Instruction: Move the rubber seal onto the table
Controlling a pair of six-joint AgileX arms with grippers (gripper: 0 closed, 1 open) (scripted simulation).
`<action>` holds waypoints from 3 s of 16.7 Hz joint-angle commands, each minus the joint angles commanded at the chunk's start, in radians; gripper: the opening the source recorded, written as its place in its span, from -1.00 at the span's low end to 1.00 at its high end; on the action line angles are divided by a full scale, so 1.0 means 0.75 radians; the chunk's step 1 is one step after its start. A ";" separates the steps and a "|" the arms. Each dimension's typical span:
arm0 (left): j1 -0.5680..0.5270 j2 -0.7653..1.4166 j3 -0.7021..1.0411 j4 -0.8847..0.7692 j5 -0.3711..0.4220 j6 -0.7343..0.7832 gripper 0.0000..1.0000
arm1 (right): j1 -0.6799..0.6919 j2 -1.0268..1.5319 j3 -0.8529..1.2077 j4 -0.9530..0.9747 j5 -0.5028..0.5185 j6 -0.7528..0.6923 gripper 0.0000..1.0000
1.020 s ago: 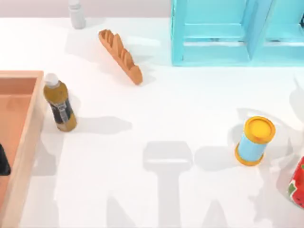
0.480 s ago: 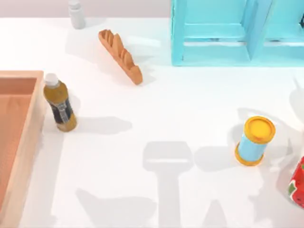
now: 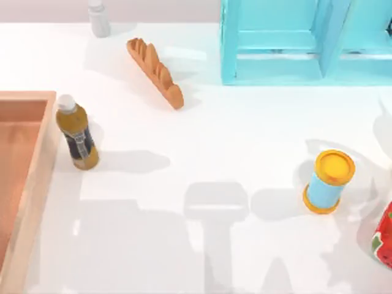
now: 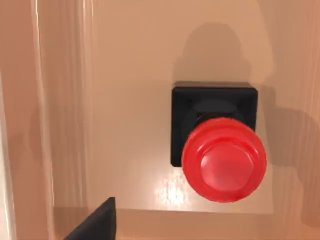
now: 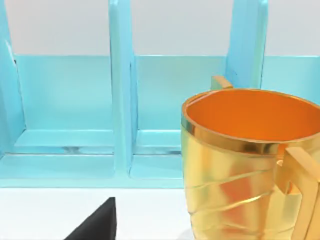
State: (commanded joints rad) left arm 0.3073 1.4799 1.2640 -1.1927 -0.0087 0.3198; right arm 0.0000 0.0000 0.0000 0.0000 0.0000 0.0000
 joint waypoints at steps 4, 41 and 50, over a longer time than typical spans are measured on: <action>0.031 0.162 0.109 -0.146 0.005 0.040 1.00 | 0.000 0.000 0.000 0.000 0.000 0.000 1.00; 0.040 0.286 -0.308 0.378 0.007 0.052 -1.00 | 0.000 0.000 0.000 0.000 0.000 0.000 1.00; -0.013 0.280 -0.256 0.326 0.007 0.002 -1.00 | 0.000 0.000 0.000 0.000 0.000 0.000 1.00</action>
State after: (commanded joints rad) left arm 0.2972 1.6900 1.0717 -0.9485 -0.0036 0.3215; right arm 0.0000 0.0000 0.0000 0.0000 0.0000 0.0000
